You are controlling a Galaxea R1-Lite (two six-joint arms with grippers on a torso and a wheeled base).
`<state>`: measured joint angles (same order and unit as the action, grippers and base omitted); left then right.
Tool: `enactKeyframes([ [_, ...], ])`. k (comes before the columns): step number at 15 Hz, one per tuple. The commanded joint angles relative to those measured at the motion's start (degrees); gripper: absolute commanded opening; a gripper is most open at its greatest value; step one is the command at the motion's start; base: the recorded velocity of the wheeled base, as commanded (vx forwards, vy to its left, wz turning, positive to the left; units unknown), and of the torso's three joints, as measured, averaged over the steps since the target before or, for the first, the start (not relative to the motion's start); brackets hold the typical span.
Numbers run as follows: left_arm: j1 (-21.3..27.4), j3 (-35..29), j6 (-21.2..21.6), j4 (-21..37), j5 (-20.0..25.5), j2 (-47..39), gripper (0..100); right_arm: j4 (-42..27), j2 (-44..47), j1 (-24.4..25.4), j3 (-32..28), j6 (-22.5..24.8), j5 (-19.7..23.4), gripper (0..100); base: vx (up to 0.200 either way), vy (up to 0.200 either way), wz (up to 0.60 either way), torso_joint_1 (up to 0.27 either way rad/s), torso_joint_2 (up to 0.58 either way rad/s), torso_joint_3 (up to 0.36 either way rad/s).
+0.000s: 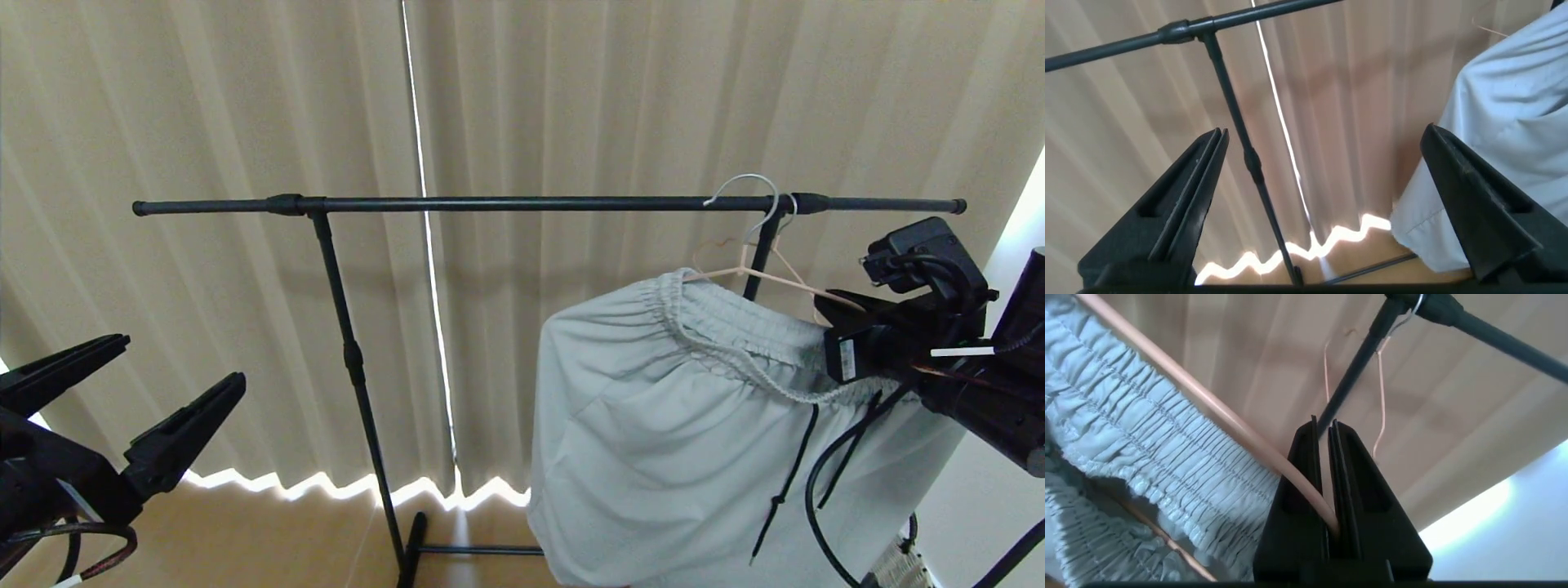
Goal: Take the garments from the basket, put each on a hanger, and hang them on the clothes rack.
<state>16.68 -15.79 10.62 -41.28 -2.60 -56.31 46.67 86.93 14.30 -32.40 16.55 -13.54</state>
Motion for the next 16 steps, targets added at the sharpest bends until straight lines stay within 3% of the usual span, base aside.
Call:
enactKeyframes([
  [1,0.0,0.1,0.0,0.0,0.0,-0.3,100,0.0,0.0,0.0,0.1,0.0,0.0,0,0.200,0.000,0.00,-0.007,0.00,-0.002],
  [10,0.3,0.9,0.2,-0.1,0.0,-0.2,100,-0.1,0.7,0.0,0.1,-0.2,0.0,0,0.200,0.000,0.00,0.003,0.00,0.002],
  [16,0.4,1.5,0.3,-0.1,0.0,0.1,100,-0.3,6.0,-0.2,-2.2,-0.3,-0.8,0,0.000,0.000,0.00,0.000,0.00,0.000],
])
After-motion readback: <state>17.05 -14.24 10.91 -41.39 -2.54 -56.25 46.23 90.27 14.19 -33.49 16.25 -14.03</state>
